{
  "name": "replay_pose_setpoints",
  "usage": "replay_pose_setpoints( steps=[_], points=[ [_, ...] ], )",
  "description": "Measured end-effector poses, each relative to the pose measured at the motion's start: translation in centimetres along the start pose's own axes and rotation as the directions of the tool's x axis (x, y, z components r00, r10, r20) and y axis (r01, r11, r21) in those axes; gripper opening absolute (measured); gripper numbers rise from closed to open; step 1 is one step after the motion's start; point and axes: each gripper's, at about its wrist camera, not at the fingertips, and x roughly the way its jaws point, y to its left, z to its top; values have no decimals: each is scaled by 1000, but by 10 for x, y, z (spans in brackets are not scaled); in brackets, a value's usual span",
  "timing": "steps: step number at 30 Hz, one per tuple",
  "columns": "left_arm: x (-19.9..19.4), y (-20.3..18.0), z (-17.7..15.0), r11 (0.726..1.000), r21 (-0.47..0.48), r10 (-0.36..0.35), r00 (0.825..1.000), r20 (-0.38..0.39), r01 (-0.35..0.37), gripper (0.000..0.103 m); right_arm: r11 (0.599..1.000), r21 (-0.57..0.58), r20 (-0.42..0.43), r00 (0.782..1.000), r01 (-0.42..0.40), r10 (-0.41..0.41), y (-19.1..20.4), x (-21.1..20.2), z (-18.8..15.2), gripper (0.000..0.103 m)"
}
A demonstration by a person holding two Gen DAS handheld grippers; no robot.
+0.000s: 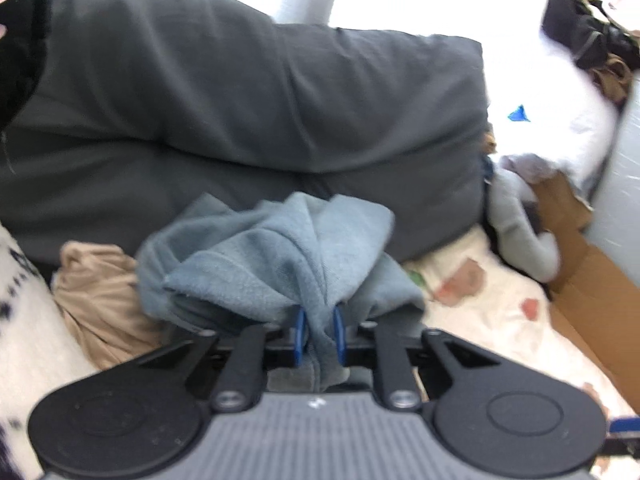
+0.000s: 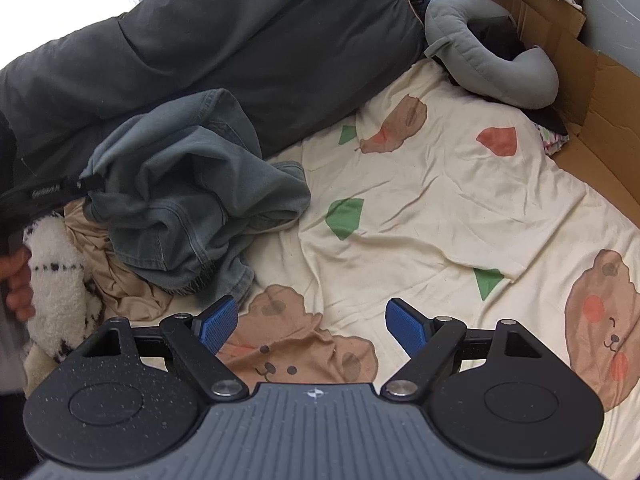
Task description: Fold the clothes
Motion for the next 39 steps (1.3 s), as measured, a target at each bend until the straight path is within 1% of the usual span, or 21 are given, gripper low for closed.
replay_pose_setpoints(
  steps=[3, 6, 10, 18, 21, 26, 27, 29, 30, 31, 32, 33, 34, 35, 38, 39],
  points=[
    [-6, -13, -12, 998, -11, -55, 998, -28, 54, 15, 1000, 9, 6, 1000, -8, 8, 2, 0, 4, 85],
    [-11, -26, -25, 994, -20, -109, 992, -58, 108, 14, 1000, 18, 12, 1000, -16, 16, 3, -1, 7, 86],
    [-14, -42, -46, 985, -18, -174, 979, -107, 173, 14, 999, 30, 19, 999, -45, 45, 6, 0, 9, 86],
    [-17, -63, -80, 965, -60, -262, 949, -173, 256, 13, 990, 76, -9, 993, -117, 118, 17, 11, 5, 85],
    [-21, -70, -90, 957, -61, -291, 936, -198, 285, 13, 982, 120, -25, 988, -149, 153, 20, 18, 2, 85],
    [-29, -80, -101, 937, -70, -349, 907, -234, 343, 13, 963, 199, -57, 979, -182, 197, 20, 38, -2, 85],
    [-31, -82, -103, 932, -72, -361, 901, -239, 354, 12, 959, 216, -66, 977, -185, 204, 20, 43, -3, 86],
    [-33, -85, -106, 925, -76, -379, 890, -253, 372, 8, 949, 249, -84, 972, -193, 219, 18, 52, -6, 85],
    [-34, -86, -108, 918, -83, -395, 880, -263, 387, 5, 944, 263, -87, 969, -201, 231, 17, 56, -7, 79],
    [-35, -88, -109, 915, -89, -402, 875, -270, 393, 5, 939, 277, -93, 966, -205, 239, 15, 60, -9, 74],
    [-36, -90, -111, 915, -85, -402, 874, -275, 394, 5, 933, 293, -104, 963, -209, 248, 12, 64, -11, 60],
    [-36, -91, -112, 915, -80, -401, 872, -280, 395, 5, 924, 312, -114, 957, -220, 266, 9, 68, -13, 40],
    [-36, -92, -112, 917, -79, -398, 872, -285, 392, 6, 918, 326, -125, 952, -226, 278, 6, 73, -14, 27],
    [-36, -90, -112, 919, -85, -392, 872, -292, 385, 6, 916, 332, -138, 949, -225, 284, 4, 76, -16, 8],
    [-36, -84, -108, 927, -94, -373, 867, -331, 363, 8, 917, 322, -137, 946, -237, 293, 1, 78, -21, 3],
    [-37, -81, -107, 929, -97, -369, 865, -340, 358, 7, 919, 314, -135, 947, -237, 290, 1, 77, -22, 2]
  ],
)
